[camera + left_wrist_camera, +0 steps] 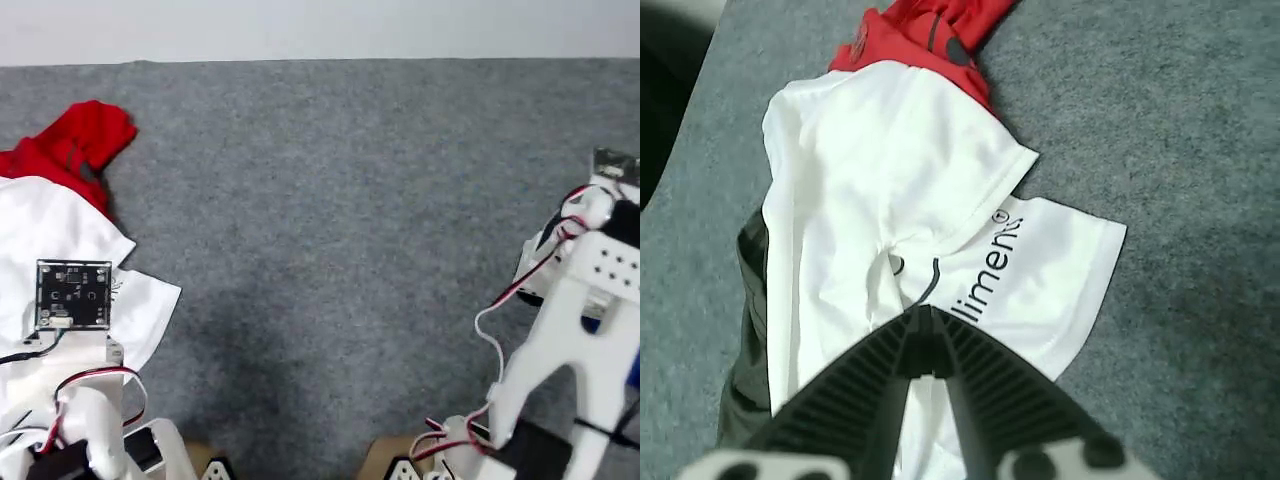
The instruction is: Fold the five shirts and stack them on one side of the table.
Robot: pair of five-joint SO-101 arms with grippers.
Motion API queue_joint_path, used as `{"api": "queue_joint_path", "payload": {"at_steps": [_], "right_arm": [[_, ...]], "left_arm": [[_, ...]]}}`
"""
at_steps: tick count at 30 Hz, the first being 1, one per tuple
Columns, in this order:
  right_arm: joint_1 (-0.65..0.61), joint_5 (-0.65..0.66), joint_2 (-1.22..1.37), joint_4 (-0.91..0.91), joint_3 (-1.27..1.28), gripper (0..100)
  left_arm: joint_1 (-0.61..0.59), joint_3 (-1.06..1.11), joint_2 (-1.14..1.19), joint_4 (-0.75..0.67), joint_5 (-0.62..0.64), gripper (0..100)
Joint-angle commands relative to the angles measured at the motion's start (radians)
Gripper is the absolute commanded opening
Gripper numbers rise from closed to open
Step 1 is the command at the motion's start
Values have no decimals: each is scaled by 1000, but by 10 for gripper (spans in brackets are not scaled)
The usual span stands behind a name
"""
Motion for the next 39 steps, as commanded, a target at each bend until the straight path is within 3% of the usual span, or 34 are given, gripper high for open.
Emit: {"api": "queue_joint_path", "payload": {"at_steps": [1, 9, 18, 26, 39], "right_arm": [[27, 83, -91, 35, 48, 9], [28, 183, -194, 30, 204, 9], [28, 183, -208, 30, 279, 9], [28, 183, -208, 30, 279, 9], [28, 183, -202, 30, 279, 9]], "left_arm": [[3, -50, 104, 11, -12, 2], [0, -268, 551, -5, -12, 14], [0, -456, 1037, -69, -52, 233], [-20, -601, 1405, -224, -170, 242], [-66, -693, 1723, -431, -218, 227]]}}
